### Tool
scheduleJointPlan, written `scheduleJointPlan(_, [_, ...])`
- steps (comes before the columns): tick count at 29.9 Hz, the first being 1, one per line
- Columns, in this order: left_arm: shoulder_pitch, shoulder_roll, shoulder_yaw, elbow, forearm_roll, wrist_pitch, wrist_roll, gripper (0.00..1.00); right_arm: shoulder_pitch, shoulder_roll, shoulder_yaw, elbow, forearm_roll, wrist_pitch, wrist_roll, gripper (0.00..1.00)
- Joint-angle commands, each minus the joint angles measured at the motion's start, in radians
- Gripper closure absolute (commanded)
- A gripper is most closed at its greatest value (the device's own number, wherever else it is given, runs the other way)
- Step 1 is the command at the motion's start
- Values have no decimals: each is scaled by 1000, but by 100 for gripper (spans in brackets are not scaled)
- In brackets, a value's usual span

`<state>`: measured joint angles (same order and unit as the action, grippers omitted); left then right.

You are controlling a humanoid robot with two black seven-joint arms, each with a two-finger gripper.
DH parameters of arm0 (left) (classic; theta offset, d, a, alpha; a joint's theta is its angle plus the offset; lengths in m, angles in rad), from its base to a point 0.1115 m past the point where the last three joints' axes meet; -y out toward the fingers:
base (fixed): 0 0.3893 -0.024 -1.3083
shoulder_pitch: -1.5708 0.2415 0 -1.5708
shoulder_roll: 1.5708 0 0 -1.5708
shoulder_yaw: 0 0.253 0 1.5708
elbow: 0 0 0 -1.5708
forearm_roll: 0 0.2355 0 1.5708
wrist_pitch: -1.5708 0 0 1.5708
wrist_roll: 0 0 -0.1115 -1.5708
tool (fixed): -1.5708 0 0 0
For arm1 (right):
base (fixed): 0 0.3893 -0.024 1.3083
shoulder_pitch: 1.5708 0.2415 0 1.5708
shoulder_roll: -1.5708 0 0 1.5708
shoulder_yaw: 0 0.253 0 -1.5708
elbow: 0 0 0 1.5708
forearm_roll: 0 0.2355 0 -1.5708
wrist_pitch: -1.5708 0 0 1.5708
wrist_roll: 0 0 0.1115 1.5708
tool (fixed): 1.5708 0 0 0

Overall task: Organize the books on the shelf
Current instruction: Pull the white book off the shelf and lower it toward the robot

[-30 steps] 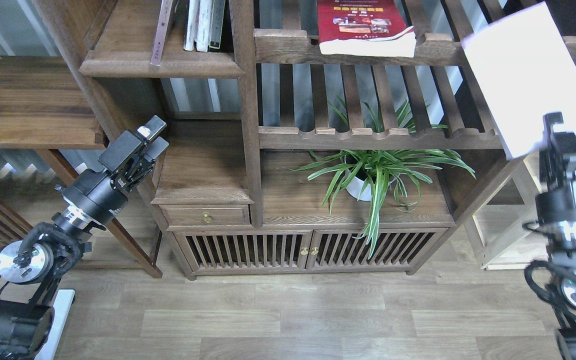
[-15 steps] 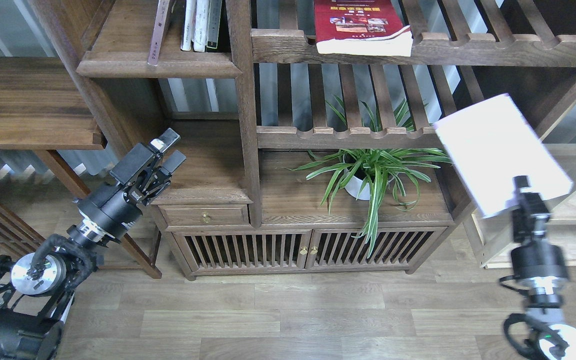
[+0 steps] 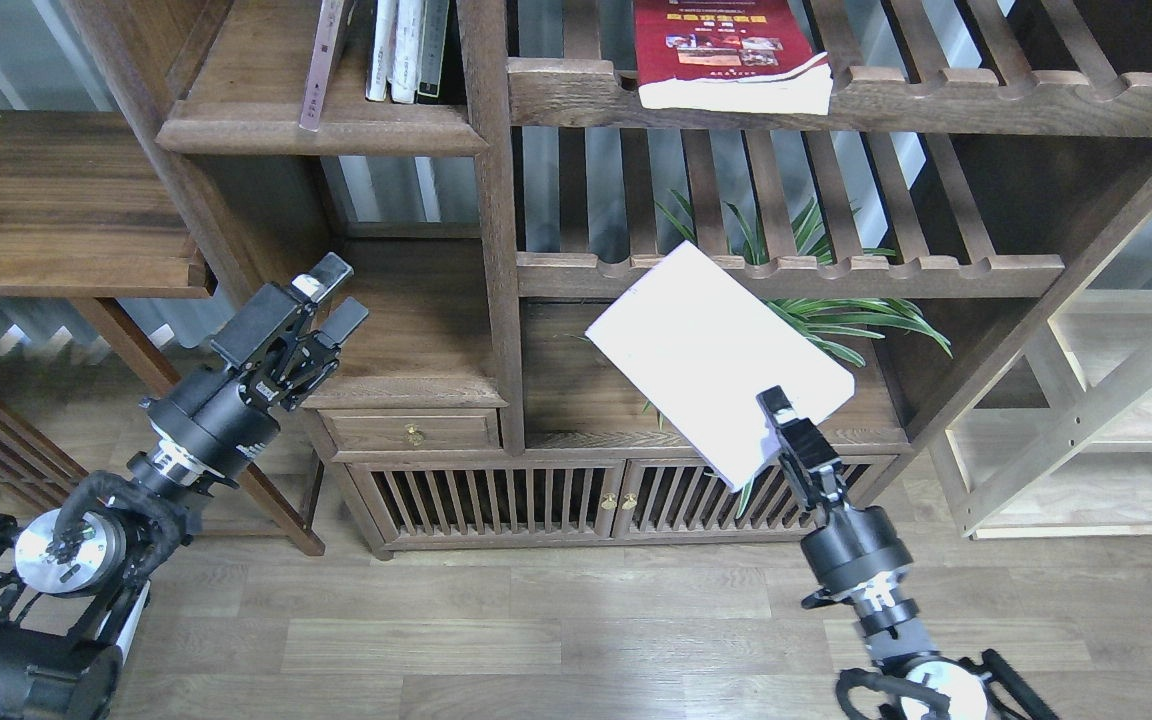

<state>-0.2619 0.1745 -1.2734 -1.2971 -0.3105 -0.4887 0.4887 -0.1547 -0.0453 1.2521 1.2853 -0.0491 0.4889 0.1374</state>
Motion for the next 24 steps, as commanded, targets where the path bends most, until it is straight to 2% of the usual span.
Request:
scheduleJointPlan(1, [33,-9,5,-30,-7,0,0,5,-19,45,1,17,-21,0,1,96])
scheduleJointPlan(7, [131,17,35,-67,-71,0,0,4,-22,45,-8,22,-31,0,1,96])
scheduleJointPlan(12, [153,105,190,-65,-197,0,0,4,-22,45,-88,25,-32,0,1,96])
scheduleJointPlan(16, [159,117,241,-50,-223,0,0,5,-16,45,-96,25,-32,0,1,96])
scheduleJointPlan(20, [213,76,246,-100,-222,0,0,10,-13,45,-96,25,-32,0,1,96])
scheduleJointPlan(24, [318,-39,160,-195,-152,0,0,15,-11,45,-100,25,-32,0,1,96])
